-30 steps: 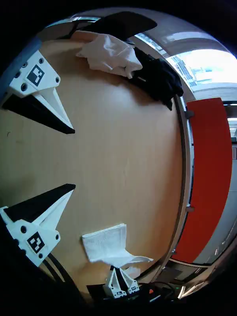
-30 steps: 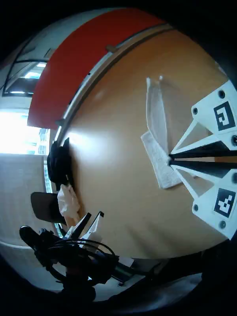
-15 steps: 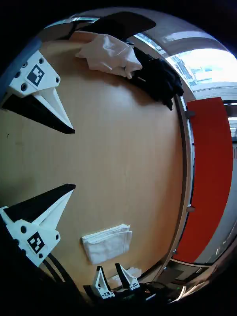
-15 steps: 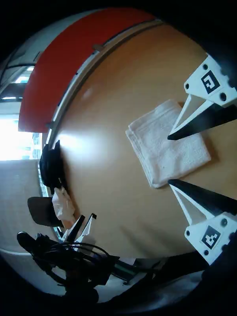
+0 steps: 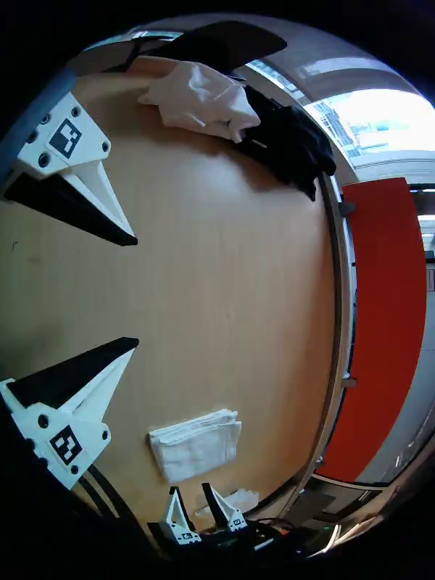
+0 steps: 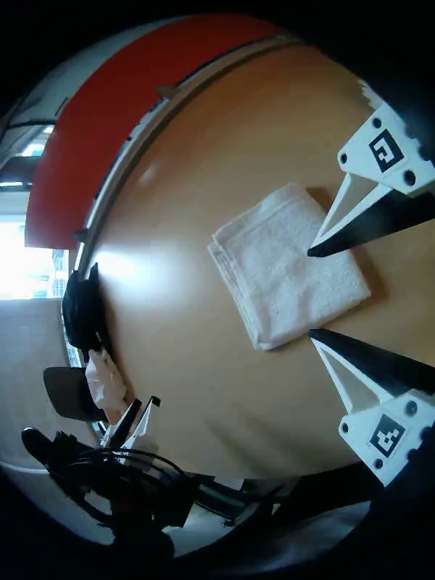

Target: Fold towel

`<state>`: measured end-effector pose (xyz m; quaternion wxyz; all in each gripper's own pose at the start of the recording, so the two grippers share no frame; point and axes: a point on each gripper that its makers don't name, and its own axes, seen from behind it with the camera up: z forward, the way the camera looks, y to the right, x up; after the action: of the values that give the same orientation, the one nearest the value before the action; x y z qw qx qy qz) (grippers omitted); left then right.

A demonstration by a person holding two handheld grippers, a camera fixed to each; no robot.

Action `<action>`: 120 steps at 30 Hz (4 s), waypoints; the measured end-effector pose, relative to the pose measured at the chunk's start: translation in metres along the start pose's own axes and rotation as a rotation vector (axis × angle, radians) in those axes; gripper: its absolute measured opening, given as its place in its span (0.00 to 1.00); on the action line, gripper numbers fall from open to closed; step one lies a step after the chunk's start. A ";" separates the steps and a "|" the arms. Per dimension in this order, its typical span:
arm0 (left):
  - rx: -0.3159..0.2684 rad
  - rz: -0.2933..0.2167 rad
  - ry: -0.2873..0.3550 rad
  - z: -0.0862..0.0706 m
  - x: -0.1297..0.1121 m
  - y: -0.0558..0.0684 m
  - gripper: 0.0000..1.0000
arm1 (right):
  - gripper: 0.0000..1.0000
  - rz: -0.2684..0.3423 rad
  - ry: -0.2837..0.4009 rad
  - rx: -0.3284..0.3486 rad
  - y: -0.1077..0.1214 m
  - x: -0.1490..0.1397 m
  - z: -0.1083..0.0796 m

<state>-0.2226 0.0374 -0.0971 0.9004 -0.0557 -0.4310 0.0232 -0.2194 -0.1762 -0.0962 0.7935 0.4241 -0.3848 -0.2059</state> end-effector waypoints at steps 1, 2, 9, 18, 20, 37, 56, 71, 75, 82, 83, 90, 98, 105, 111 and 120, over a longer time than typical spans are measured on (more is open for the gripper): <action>0.000 0.000 0.000 0.000 0.000 0.000 0.94 | 0.76 0.001 -0.004 -0.003 0.000 -0.003 0.000; 0.001 0.000 0.000 0.000 0.000 0.000 0.94 | 0.76 0.003 -0.009 -0.006 0.001 -0.006 0.000; 0.002 0.000 0.001 -0.001 -0.001 0.000 0.94 | 0.76 0.019 -0.040 -0.018 0.001 -0.028 0.002; 0.002 0.002 -0.001 -0.001 -0.002 0.001 0.94 | 0.74 0.041 -0.084 -0.026 0.000 -0.055 0.006; 0.002 0.002 -0.001 -0.001 -0.002 0.001 0.94 | 0.72 0.047 -0.091 -0.029 0.000 -0.059 0.006; 0.000 0.004 -0.001 0.000 -0.002 0.002 0.94 | 0.33 0.072 -0.120 -0.045 0.003 -0.075 0.008; -0.004 0.007 0.000 0.000 -0.001 0.003 0.94 | 0.04 0.088 -0.095 -0.071 0.011 -0.069 0.005; -0.007 0.002 0.017 -0.003 0.004 0.004 0.94 | 0.04 0.018 0.037 -0.108 0.028 0.016 -0.025; -0.008 0.000 0.026 -0.004 0.007 0.004 0.94 | 0.04 -0.010 0.072 -0.117 0.034 0.042 -0.036; -0.009 0.001 0.042 -0.008 0.013 0.005 0.94 | 0.03 -0.049 0.137 -0.138 0.047 0.087 -0.057; -0.009 0.001 0.044 -0.008 0.013 0.005 0.94 | 0.03 -0.054 0.147 -0.142 0.050 0.093 -0.060; -0.012 0.002 0.058 -0.010 0.019 0.007 0.94 | 0.03 -0.076 0.194 -0.175 0.066 0.124 -0.082; -0.020 0.006 0.070 -0.012 0.024 0.011 0.94 | 0.03 -0.084 0.195 -0.213 0.085 0.128 -0.101; -0.023 0.009 0.073 -0.011 0.026 0.011 0.94 | 0.03 -0.077 0.190 -0.242 0.104 0.124 -0.116; -0.024 0.013 0.074 -0.011 0.028 0.011 0.94 | 0.03 -0.060 0.183 -0.267 0.124 0.119 -0.129; -0.028 0.021 0.073 -0.009 0.031 0.013 0.94 | 0.03 -0.028 0.177 -0.311 0.155 0.109 -0.149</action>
<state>-0.1963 0.0527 -0.0800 0.9143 -0.0734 -0.3975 0.0245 -0.0353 -0.0846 0.0288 0.8773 0.3183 -0.2709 -0.2358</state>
